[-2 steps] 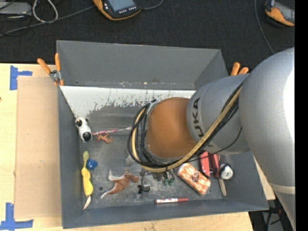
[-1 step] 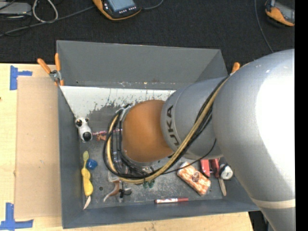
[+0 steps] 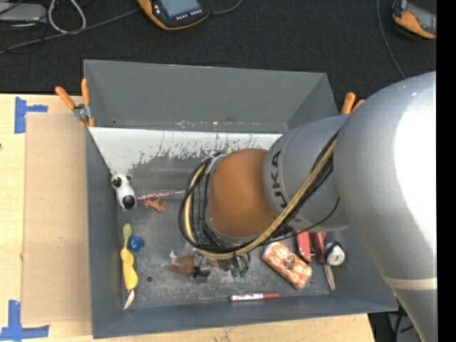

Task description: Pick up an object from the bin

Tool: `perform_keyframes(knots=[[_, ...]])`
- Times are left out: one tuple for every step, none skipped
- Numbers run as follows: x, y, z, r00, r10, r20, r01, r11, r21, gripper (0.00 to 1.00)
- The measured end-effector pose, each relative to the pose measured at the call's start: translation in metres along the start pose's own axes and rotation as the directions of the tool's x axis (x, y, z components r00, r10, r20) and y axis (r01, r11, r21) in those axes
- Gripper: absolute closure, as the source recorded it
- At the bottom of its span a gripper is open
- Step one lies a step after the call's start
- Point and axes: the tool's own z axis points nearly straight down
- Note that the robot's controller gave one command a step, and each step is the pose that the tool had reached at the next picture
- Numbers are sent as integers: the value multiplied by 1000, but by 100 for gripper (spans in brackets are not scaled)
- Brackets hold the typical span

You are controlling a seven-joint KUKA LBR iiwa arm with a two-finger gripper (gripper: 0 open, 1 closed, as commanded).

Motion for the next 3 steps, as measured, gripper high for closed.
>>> perform_keyframes(knots=[[0,0,0,1000,1,0,-1,1000,0,100],[5,6,-57,1000,-19,-8,19,1000,1,100],[-6,23,-141,997,-78,-9,78,997,0,100]])
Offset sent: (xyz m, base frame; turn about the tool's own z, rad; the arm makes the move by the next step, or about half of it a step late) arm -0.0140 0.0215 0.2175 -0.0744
